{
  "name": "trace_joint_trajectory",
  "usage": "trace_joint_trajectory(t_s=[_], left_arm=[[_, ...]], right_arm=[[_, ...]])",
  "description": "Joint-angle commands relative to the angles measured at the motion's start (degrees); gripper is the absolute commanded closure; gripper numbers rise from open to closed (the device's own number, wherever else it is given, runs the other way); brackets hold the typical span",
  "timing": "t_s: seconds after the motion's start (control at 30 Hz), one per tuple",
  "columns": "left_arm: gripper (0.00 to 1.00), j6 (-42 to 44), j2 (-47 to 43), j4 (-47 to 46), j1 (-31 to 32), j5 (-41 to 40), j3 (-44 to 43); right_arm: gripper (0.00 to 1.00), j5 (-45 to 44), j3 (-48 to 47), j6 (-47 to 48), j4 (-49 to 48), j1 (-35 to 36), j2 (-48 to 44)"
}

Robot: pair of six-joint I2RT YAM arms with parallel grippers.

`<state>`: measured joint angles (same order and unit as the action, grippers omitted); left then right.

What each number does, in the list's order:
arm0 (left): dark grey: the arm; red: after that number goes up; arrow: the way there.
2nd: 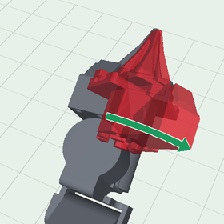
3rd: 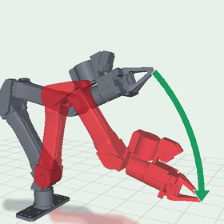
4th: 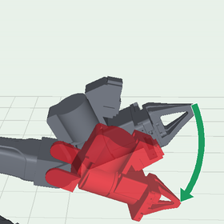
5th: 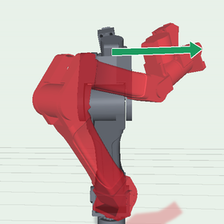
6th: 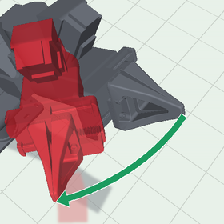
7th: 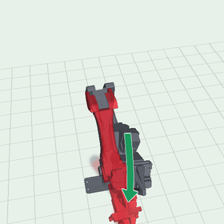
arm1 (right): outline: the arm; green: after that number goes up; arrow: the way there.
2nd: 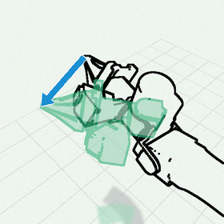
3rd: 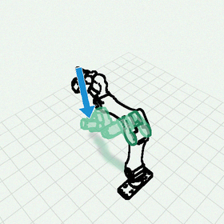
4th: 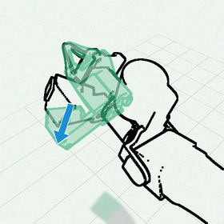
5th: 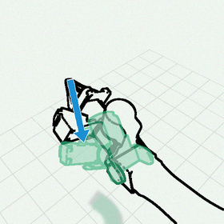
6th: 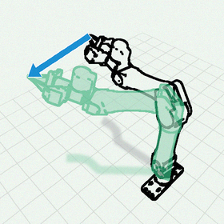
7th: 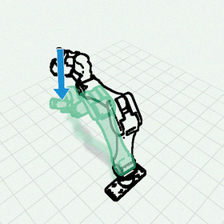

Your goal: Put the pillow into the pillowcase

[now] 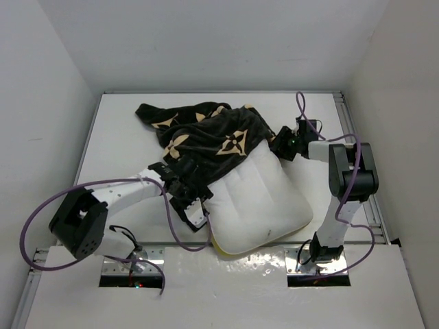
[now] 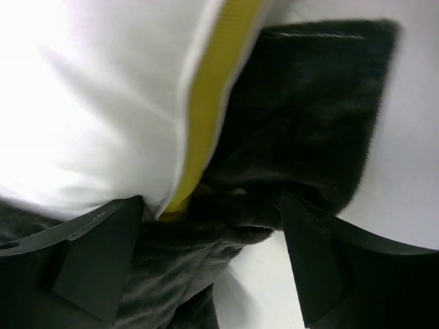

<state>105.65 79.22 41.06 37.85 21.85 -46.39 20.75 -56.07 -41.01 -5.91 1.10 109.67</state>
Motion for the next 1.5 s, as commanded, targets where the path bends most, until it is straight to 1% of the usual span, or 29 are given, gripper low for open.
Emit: trace_joint_trajectory(t_s=[0.0, 0.03, 0.07, 0.13, 0.17, 0.2, 0.3, 0.4, 0.43, 0.57, 0.67, 0.77, 0.8, 0.87, 0.9, 0.93, 0.97, 1.03, 1.17, 1.2, 1.27, 1.3, 1.33, 1.37, 1.4, 1.43, 1.47], left_arm=[[0.21, 14.0, 1.6, 10.9, -0.2, 0.1, 2.4], [0.21, 15.3, 0.9, 10.6, -0.7, -0.7, 3.7], [0.21, 16.5, -0.1, 9.8, -1.4, -0.3, 5.2], [0.20, 17.0, -3.8, 7.3, -1.5, 0.7, 8.2], [0.20, 16.6, -5.1, 6.5, -0.9, 1.9, 8.8], [0.19, 16.3, -7.4, 6.0, -0.5, 2.1, 8.8], [0.19, 16.3, -10.3, 8.6, 0.0, 1.5, 7.2], [0.18, 18.9, -11.8, 11.4, 1.2, 1.3, 7.4], [0.18, 19.4, -12.2, 11.1, 2.1, 0.8, 9.0], [0.18, 22.2, -14.2, 9.5, 4.3, 0.6, 13.2], [0.18, 20.7, -15.7, 7.8, 4.9, -0.1, 14.0], [0.17, 19.5, -15.5, 6.4, 4.9, 1.3, 14.5], [0.17, 19.7, -15.1, 5.4, 5.2, 2.7, 14.9], [0.16, 19.1, -13.4, 0.2, 6.1, 3.0, 16.9], [0.16, 17.4, -12.6, -2.2, 7.1, 3.0, 17.6], [0.16, 16.5, -11.7, -7.5, 7.4, 3.0, 18.1], [0.16, 16.2, -9.3, -9.5, 7.6, 2.5, 18.4], [0.16, 16.8, -5.4, -11.6, 7.9, 0.5, 17.7], [0.19, 17.1, -2.3, -15.0, 7.9, -1.6, 19.9], [0.30, 16.4, -1.6, -17.5, 7.9, -2.2, 20.7], [0.50, 15.6, -1.1, -18.1, 7.8, -3.4, 20.7], [0.66, 15.0, -0.9, -17.1, 7.9, -3.7, 19.9], [0.77, 14.2, -1.1, -16.0, 7.9, -3.8, 19.1], [0.94, 12.8, -1.2, -14.8, 7.7, -3.0, 17.9], [1.00, 4.9, -1.7, -13.9, 7.2, -1.5, 14.5], [1.00, -0.2, -1.7, -13.1, 5.7, 0.2, 11.5], [1.00, -10.6, -1.4, -10.5, 4.6, 4.3, 4.1]], right_arm=[[0.44, -3.7, 1.8, -1.4, 1.3, 1.4, 1.6], [0.50, -4.2, 2.5, -1.7, 1.0, 1.4, 1.0], [0.65, -4.7, 3.4, -1.8, 0.0, 1.4, 0.5], [0.80, -5.5, 6.1, -2.0, -0.8, 1.4, -1.8], [0.95, -5.3, 6.7, -2.1, -1.6, 1.4, -2.6], [1.00, -5.1, 8.1, -2.1, -1.8, 1.4, -3.4], [1.00, -3.4, 9.7, -1.6, -1.8, 1.4, -7.1], [1.00, -2.7, 11.7, -1.8, -1.5, 1.6, -11.9], [1.00, -2.5, 12.2, -2.0, -0.9, 1.6, -14.3], [1.00, -1.7, 13.4, -1.9, 2.5, 1.6, -18.5], [1.00, -1.3, 13.4, -1.1, 5.5, 1.6, -21.2], [1.00, -0.6, 13.4, -1.9, 5.7, 1.7, -23.3], [1.00, -0.4, 13.4, -2.2, 5.6, 1.8, -23.7], [1.00, 0.3, 13.7, -2.7, 5.6, 2.0, -24.3], [1.00, 0.3, 13.6, -2.8, 5.6, 2.0, -24.4], [1.00, 0.3, 13.4, -2.5, 7.5, 2.0, -24.3], [1.00, 0.3, 13.2, -2.0, 8.1, 2.0, -24.4], [1.00, 0.2, 13.4, -1.5, 9.5, 2.0, -24.8], [1.00, -0.9, 14.8, -1.3, 9.3, 2.0, -26.8], [1.00, -1.2, 14.9, -1.2, 9.3, 2.0, -27.6], [1.00, -1.7, 15.1, -0.4, 9.9, 2.1, -28.2], [1.00, -1.9, 14.9, 0.0, 10.7, 2.0, -28.8], [1.00, -1.9, 14.7, 0.8, 11.3, 2.1, -29.1], [1.00, -2.0, 14.4, 1.2, 11.7, 2.0, -29.2], [1.00, -1.9, 13.4, 2.1, 12.8, 1.9, -29.6], [1.00, -1.8, 12.7, 2.3, 13.3, 1.8, -29.7], [1.00, -1.2, 11.8, 2.9, 14.5, 1.4, -29.6]])
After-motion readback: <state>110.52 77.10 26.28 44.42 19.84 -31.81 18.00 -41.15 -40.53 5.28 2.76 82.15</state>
